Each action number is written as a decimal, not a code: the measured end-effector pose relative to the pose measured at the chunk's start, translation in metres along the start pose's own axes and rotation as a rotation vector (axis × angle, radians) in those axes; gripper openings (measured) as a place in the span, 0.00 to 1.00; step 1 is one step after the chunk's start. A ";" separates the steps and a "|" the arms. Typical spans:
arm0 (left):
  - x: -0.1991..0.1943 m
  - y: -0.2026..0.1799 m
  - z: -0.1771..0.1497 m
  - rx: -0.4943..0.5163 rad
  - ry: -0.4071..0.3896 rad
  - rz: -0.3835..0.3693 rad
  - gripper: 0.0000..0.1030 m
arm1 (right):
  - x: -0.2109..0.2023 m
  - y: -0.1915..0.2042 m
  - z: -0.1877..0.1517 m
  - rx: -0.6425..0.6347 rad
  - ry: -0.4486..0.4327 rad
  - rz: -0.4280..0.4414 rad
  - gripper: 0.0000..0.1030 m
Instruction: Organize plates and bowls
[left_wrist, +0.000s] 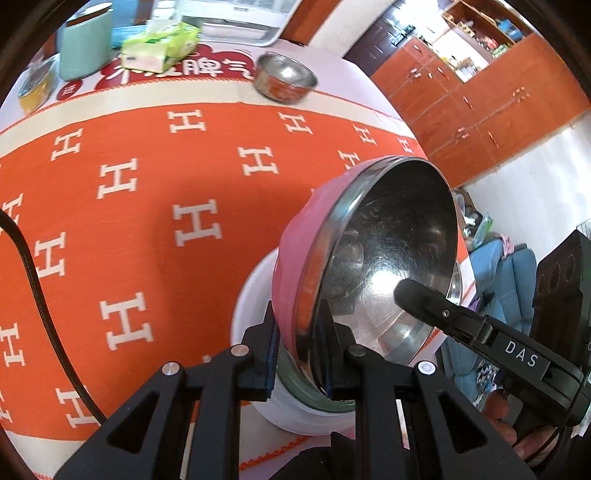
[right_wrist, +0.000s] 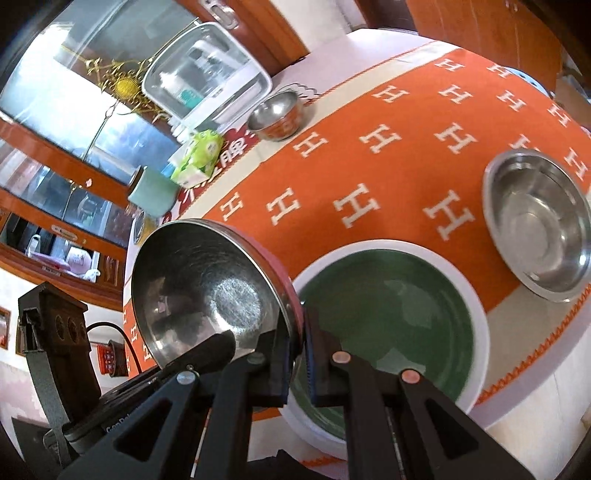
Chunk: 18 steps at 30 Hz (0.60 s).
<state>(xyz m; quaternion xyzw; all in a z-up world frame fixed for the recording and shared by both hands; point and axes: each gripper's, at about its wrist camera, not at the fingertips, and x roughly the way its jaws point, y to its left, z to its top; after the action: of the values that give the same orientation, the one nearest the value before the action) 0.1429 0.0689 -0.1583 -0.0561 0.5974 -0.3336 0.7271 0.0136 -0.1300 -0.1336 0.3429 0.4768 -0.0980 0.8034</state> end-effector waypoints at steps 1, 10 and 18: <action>0.003 -0.006 0.000 0.012 0.008 0.000 0.16 | -0.003 -0.004 0.000 0.008 -0.005 -0.003 0.07; 0.027 -0.056 0.002 0.097 0.053 0.002 0.17 | -0.025 -0.047 0.007 0.082 -0.042 -0.018 0.07; 0.055 -0.105 0.007 0.143 0.083 0.011 0.17 | -0.045 -0.093 0.023 0.121 -0.047 -0.031 0.07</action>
<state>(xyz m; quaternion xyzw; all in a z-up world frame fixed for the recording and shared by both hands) 0.1091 -0.0450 -0.1513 0.0131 0.6021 -0.3736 0.7055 -0.0392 -0.2221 -0.1315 0.3810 0.4563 -0.1470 0.7906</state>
